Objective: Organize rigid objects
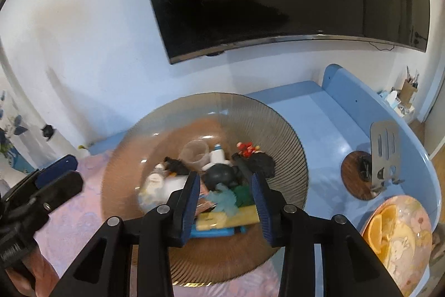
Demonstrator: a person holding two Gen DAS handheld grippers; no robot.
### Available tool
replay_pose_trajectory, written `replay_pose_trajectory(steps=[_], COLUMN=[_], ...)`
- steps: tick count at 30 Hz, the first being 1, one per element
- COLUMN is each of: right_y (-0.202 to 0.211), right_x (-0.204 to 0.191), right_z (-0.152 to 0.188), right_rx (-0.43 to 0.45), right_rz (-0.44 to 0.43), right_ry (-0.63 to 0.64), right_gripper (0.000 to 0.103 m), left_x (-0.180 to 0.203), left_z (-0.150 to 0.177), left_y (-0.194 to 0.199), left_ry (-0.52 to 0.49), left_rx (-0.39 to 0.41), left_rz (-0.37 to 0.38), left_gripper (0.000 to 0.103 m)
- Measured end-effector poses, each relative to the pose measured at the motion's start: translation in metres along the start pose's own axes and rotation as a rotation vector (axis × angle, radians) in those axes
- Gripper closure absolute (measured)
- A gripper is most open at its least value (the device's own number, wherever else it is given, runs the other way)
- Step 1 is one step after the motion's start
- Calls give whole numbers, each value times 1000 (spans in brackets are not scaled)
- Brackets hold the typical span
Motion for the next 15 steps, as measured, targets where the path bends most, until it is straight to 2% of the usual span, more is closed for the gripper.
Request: replay_pose_trajectory(steps=[4, 9, 10, 11, 13, 15], right_y=[24, 44, 46, 47, 46, 42], right_x=[-38, -119, -137, -154, -189, -217], right_z=[8, 26, 31, 37, 52, 67], right_rx=[29, 58, 58, 57, 59, 57], right_rz=[-49, -114, -132, -148, -163, -164], right_ry=[54, 185, 211, 236, 287, 325], right_gripper=[65, 64, 64, 63, 62, 60], left_x=[-22, -54, -61, -69, -93, -116], left_z=[14, 43, 49, 56, 75, 96], left_y=[51, 116, 126, 137, 164, 178], left_ry=[35, 74, 83, 95, 145, 204], left_rx=[48, 94, 100, 108, 146, 159], left_rz=[-34, -130, -148, -173, -248, -294], left_gripper=[52, 51, 45, 32, 18, 18])
Point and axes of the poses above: each gripper's, at about its wrist camera, not at the fingertips, and y roughly against the way its jaws point, x to its right, z to its underside, the point moved 10 cm from there along -y, roughly the way its jaws point, and after that the axes turned 11 degrees about -x, right-handed, at the moved point
